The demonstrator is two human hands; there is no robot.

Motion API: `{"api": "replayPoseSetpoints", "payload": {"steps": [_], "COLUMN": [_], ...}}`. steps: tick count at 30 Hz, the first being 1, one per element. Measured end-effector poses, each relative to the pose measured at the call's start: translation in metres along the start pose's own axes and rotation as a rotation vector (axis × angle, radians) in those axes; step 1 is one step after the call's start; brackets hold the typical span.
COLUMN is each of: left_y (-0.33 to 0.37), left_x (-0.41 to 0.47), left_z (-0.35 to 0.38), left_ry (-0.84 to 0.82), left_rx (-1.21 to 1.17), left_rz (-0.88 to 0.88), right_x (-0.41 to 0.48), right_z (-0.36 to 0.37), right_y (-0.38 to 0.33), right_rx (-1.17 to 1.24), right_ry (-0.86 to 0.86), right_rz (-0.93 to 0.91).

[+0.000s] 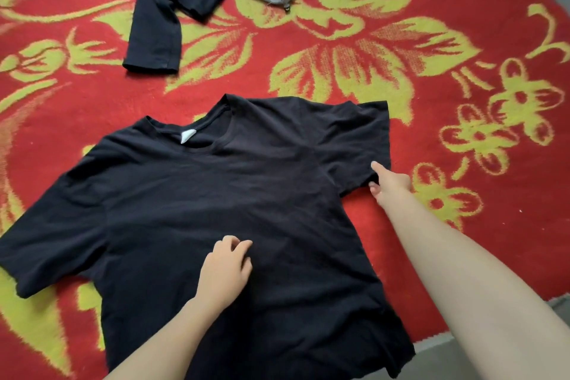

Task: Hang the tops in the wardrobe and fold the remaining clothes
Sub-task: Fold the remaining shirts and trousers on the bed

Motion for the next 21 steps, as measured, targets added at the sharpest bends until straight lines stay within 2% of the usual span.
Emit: {"api": "replayPoseSetpoints", "payload": {"steps": [4, 5, 7, 9, 11, 12, 13, 14, 15, 16, 17, 19, 21], "left_y": [-0.031, -0.033, -0.042, -0.054, -0.060, -0.059, -0.055, -0.052, -0.049, -0.048, -0.048, -0.049, -0.053], "left_x": [0.014, 0.016, 0.021, 0.026, 0.027, 0.030, 0.035, 0.040, 0.046, 0.053, 0.061, 0.075, 0.085], "left_z": [-0.015, -0.019, -0.021, -0.021, -0.012, -0.007, -0.004, -0.001, 0.002, 0.001, 0.000, -0.002, -0.005], "left_ry": [0.021, 0.027, 0.031, 0.021, 0.013, -0.016, -0.059, -0.093, -0.111, -0.103, -0.093, -0.076, -0.017], "left_rx": [-0.074, -0.107, -0.221, -0.529, -0.972, -1.139, -1.260, -1.356, -1.442, -1.512, -1.571, -1.643, -1.620], "left_rz": [-0.169, -0.187, -0.275, -0.470, -0.685, -0.756, -0.796, -0.817, -0.823, -0.816, -0.802, -0.782, -0.822], "right_x": [0.004, 0.001, -0.020, -0.070, -0.136, -0.160, -0.176, -0.182, -0.172, -0.161, -0.154, -0.147, -0.125], "right_z": [0.018, 0.023, 0.039, 0.073, 0.115, 0.133, 0.146, 0.155, 0.154, 0.150, 0.145, 0.136, 0.123], "right_y": [-0.017, -0.026, -0.054, -0.071, -0.049, -0.024, 0.007, 0.037, 0.064, 0.078, 0.081, 0.074, 0.073], "right_rx": [0.010, -0.013, -0.134, -0.402, -0.667, -0.812, -0.987, -1.234, -1.468, -1.617, -1.655, -1.633, -1.709], "right_ry": [0.018, 0.015, -0.032, -0.167, -0.431, -0.586, -0.730, -0.832, -0.870, -0.844, -0.785, -0.634, -0.464], "right_rz": [0.017, -0.038, -0.331, -0.760, -1.170, -1.298, -1.373, -1.370, -1.282, -1.201, -1.185, -1.280, -1.285]}}
Point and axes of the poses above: each hand's wrist, its own x-axis towards the middle knuckle, its own z-axis out of the palm, y = z × x, the point moved 9 cm from there along x, towards the middle knuckle, and after that the axes turned 5 degrees about x, right-handed, at the moved point
